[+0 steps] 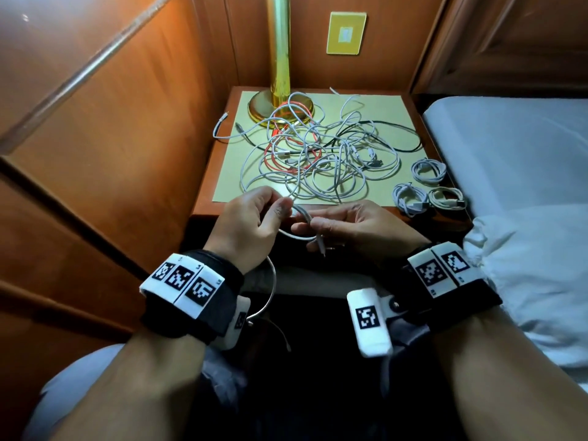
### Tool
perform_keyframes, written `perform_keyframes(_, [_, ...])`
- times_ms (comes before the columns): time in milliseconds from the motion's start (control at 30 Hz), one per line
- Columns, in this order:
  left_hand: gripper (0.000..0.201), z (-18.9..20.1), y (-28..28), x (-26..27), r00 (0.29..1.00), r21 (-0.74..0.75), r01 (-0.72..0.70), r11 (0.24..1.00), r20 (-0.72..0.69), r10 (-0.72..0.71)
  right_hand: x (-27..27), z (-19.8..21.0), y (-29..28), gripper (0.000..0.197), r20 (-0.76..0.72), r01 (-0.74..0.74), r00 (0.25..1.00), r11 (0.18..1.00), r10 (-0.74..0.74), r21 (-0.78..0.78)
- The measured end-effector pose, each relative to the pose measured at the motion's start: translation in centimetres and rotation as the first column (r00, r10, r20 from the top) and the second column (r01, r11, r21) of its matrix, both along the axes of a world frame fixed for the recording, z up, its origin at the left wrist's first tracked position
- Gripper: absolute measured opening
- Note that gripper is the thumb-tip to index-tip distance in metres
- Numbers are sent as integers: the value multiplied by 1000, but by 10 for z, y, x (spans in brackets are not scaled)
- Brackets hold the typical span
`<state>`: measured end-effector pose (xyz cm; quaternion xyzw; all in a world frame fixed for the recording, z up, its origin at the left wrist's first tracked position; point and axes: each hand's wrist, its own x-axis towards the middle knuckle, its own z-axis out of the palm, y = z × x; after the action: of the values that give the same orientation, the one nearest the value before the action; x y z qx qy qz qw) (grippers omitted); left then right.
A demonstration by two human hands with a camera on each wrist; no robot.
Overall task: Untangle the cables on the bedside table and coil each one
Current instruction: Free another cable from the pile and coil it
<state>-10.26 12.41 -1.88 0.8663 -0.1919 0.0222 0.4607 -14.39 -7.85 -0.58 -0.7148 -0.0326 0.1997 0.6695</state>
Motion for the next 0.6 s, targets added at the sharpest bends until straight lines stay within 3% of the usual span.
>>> perform_keyframes(100, [27,0,0,0,999,-44,37,998,-19,-38,-2,4,-2,27,25,-11,1000,995,13,-95])
perform_keyframes(267, [24,4,2,-3,992,-43,121,992,-23,-122,3,-7,-2,28,37,-9,999,999,11,-49])
perform_keyframes(367, [20,6,2,-5,987,-12,160,987,-13,-161,3,-8,0,35,-46,5,999,998,-2,60])
perform_keyframes(433, [19,6,3,-4,986,5,164,987,-16,-164,3,-9,3,29,-106,-3,994,993,16,114])
perform_keyframes(600, [18,3,4,-4,988,31,157,987,-10,-157,3,-4,10,27,-168,-18,985,990,42,143])
